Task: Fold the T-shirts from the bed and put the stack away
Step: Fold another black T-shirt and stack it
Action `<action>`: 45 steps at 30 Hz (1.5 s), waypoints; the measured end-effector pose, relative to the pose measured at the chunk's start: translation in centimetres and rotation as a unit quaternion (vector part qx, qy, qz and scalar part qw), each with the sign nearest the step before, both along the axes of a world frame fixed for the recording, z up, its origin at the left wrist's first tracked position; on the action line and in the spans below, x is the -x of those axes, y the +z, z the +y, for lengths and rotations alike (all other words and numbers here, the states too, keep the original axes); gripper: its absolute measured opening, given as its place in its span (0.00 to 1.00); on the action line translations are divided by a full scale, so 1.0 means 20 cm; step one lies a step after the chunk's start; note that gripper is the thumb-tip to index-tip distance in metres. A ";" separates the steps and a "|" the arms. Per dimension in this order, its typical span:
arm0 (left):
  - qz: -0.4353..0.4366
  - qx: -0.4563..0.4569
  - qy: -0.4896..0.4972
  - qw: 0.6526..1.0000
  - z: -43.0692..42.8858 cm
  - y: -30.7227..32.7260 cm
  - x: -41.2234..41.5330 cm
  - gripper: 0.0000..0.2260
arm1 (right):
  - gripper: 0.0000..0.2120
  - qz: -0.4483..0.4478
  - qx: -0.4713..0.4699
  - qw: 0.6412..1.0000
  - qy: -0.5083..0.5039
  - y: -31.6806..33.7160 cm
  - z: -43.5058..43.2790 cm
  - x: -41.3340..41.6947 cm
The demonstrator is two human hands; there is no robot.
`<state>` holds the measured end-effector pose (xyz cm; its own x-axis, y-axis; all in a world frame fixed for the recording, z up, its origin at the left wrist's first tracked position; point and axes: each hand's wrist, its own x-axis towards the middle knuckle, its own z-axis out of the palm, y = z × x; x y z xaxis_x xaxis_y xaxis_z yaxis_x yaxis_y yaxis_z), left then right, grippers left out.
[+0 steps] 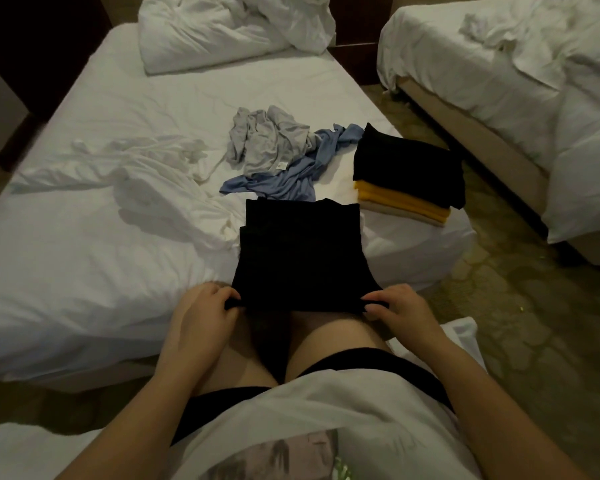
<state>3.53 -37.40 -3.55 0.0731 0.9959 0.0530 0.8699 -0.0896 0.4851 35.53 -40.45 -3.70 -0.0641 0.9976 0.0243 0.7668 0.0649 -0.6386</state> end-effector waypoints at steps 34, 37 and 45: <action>-0.151 -0.028 0.148 0.977 1.15 -0.20 -0.33 0.13 | 0.15 0.121 -0.025 0.941 -0.314 -0.23 1.13 0.13; -0.125 0.020 0.155 0.980 1.26 -0.31 -0.33 0.14 | 0.21 0.037 0.035 0.939 -0.340 -0.34 1.24 0.13; -0.125 0.014 0.185 0.975 1.28 -0.34 -0.33 0.18 | 0.20 0.011 0.061 0.926 -0.372 -0.37 1.27 0.14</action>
